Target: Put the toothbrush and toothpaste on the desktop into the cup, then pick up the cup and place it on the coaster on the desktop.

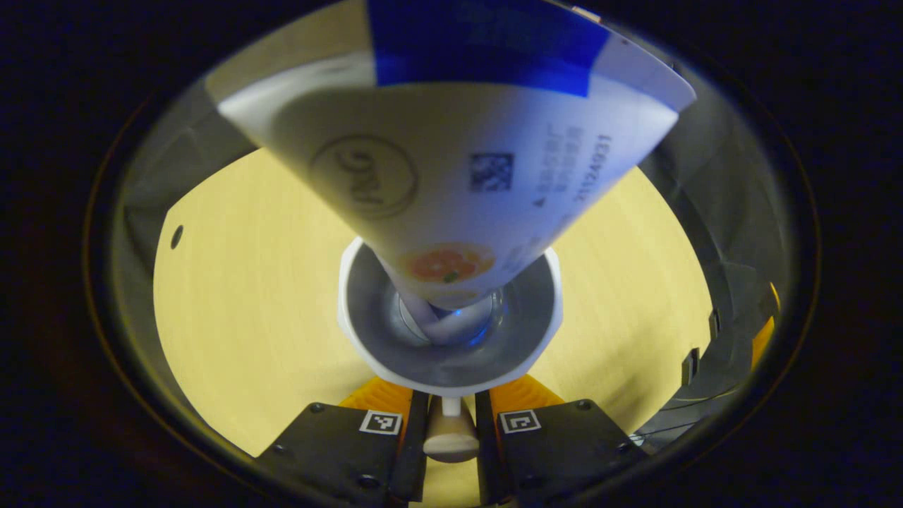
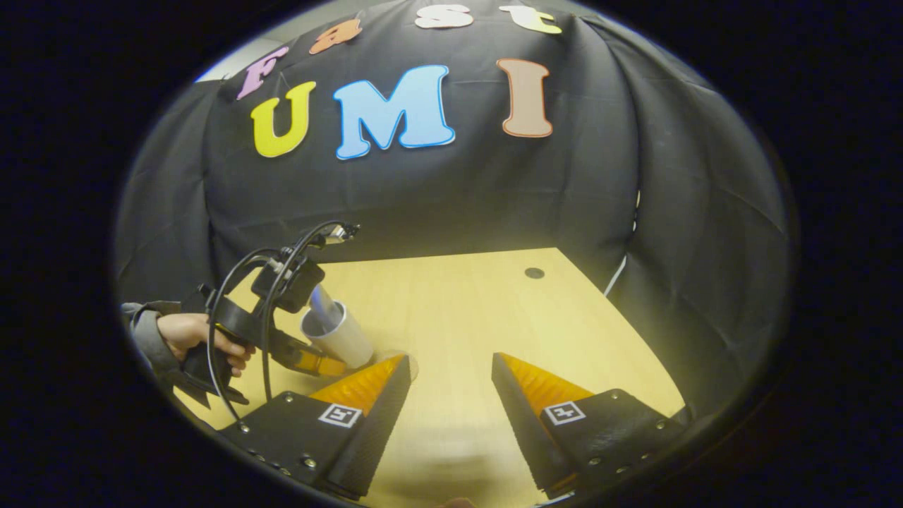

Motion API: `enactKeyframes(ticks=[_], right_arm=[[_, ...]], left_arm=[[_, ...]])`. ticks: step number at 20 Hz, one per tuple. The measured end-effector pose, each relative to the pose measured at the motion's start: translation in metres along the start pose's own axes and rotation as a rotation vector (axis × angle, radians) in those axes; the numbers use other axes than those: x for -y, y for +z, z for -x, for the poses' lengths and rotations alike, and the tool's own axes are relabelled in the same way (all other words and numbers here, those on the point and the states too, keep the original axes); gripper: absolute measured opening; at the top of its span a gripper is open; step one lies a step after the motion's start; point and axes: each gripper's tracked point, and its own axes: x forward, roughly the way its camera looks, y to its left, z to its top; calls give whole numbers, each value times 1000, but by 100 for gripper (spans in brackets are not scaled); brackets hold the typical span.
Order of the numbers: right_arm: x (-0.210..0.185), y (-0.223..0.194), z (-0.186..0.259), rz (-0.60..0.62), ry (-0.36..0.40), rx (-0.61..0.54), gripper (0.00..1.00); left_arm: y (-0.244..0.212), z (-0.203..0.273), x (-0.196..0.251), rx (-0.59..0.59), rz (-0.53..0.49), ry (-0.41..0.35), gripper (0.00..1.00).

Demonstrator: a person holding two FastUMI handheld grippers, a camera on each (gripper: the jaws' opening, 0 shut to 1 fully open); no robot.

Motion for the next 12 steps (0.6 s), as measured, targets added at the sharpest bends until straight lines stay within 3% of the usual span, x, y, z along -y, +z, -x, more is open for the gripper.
enactKeyframes(ticks=[12], right_arm=[[32,-6,-8,-70,-24,-17,79]], left_arm=[[14,-28,38,-76,-54,14,36]])
